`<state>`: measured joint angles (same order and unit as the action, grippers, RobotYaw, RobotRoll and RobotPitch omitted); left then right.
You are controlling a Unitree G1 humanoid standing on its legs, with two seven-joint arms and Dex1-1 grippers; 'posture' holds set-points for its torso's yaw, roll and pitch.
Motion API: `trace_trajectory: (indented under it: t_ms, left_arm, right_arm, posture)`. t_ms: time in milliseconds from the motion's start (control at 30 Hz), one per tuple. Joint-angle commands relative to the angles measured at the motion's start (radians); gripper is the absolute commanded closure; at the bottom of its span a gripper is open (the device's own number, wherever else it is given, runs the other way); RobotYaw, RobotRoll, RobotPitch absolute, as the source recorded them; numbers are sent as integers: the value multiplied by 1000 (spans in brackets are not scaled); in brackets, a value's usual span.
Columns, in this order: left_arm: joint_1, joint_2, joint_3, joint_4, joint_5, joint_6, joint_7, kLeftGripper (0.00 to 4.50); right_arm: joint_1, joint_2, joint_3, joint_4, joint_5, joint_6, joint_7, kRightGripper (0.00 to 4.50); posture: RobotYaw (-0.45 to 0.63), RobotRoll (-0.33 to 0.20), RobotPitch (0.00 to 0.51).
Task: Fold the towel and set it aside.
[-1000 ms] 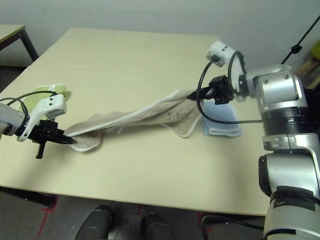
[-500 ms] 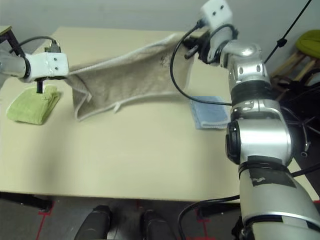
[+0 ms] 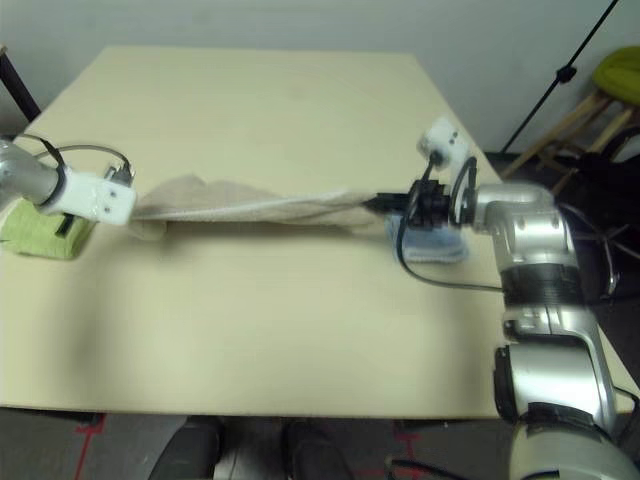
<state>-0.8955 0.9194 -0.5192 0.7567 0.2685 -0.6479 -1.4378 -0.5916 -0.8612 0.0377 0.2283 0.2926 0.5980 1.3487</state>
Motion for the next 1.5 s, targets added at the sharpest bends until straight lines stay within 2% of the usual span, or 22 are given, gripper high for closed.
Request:
trace_trajectory:
  t_ms: [33, 167, 333, 467, 600, 800, 933, 1067, 1167, 1267, 1367, 1500]
  left_arm:
    - [55, 70, 42, -132, -70, 133, -133, 4471]
    - [129, 115, 61, -263, -166, 293, -176, 4471]
    - [242, 250, 12, -497, -334, 507, -177, 4471]
    - [284, 334, -27, -622, -409, 585, -177, 4471]
    - [276, 322, -18, -634, -399, 611, -177, 3486]
    - [293, 294, 36, -615, -366, 649, -175, 1341]
    - [389, 317, 135, -655, -396, 719, -139, 29]
    - [559, 362, 281, -754, -467, 812, -77, 29]
    - [763, 404, 423, -892, -557, 931, -32, 29]
    - [925, 403, 544, -1049, -637, 1077, 20, 29]
    - [976, 370, 587, -1141, -670, 1176, 91, 29]
    - [940, 296, 552, -1158, -626, 1232, 211, 29]
  right_arm:
    - [41, -45, 17, -104, 27, 73, 17, 4500]
    - [81, -83, 22, -159, 44, 93, 37, 4500]
    - [144, -146, 37, -240, 72, 117, 83, 4500]
    - [185, -195, 59, -279, 62, 105, 107, 4500]
    - [170, -182, 63, -248, 41, 63, 73, 4500]
    - [146, -160, 62, -207, 23, 21, 34, 4500]
    - [145, -148, 57, -203, 26, 18, 11, 4500]
    - [149, -137, 42, -202, 27, 22, -19, 4500]
    - [138, -111, 29, -186, 25, 39, -73, 4500]
    - [120, -81, 27, -148, 5, 20, -126, 4500]
    - [119, -71, 33, -150, 9, 26, -132, 4500]
    - [111, -54, 36, -159, 18, 36, -136, 4500]
  posture:
    - [148, 0, 92]
    - [148, 0, 92]
    - [156, 0, 92]
    - [156, 0, 92]
    - [164, 0, 90]
    - [163, 0, 91]
    - [165, 0, 98]
    - [172, 0, 110]
    - [180, 0, 116]
    - [190, 0, 118]
    - [194, 0, 120]
    - [198, 0, 118]
